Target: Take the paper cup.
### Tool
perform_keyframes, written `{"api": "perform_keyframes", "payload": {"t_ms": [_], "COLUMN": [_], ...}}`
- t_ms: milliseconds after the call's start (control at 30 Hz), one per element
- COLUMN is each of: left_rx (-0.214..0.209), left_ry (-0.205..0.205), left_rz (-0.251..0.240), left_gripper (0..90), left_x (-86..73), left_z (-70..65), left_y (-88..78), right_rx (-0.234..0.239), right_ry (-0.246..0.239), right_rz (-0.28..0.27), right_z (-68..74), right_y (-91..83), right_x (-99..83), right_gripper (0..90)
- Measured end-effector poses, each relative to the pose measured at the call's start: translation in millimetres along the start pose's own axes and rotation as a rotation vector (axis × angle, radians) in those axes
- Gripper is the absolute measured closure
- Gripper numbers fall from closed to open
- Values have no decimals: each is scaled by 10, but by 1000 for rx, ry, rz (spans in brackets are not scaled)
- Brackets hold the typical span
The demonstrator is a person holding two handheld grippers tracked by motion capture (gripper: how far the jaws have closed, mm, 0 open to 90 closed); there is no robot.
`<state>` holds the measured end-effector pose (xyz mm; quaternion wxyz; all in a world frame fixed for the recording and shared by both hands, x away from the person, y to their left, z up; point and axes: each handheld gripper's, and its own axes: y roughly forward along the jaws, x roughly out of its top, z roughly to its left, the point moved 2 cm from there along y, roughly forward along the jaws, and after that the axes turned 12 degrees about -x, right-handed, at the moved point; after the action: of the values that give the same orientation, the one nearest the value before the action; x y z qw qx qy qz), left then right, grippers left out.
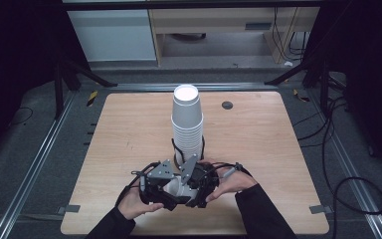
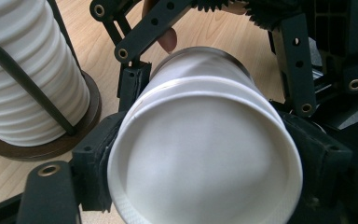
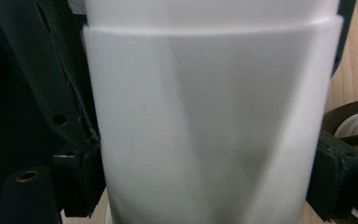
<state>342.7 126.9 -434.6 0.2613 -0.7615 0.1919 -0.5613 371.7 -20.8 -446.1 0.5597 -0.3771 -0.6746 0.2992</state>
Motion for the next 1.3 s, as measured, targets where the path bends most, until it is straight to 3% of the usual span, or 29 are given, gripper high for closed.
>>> {"api": "perform_keyframes", "payload": {"t_ms": [267, 467, 900, 1300], "left_rx": [-6, -4, 4, 15], "left_ry": [-6, -4, 7, 3], "left_rz": [4, 11, 7, -13], "left_gripper": [217, 219, 218, 217], "left_x": [6, 4, -14, -38], "left_z": [-13, -10, 4, 37], "left_y": [3, -7, -65, -142], "right_rx": [11, 27, -37, -125], "right_ry": [10, 27, 59, 146], "right_rz": [10, -3, -44, -138], "right_z": [12, 8, -87, -175], "right_y": [3, -38, -258, -637], "right_x": [0, -8, -59, -228], "right_gripper": [143, 79, 58, 54]}}
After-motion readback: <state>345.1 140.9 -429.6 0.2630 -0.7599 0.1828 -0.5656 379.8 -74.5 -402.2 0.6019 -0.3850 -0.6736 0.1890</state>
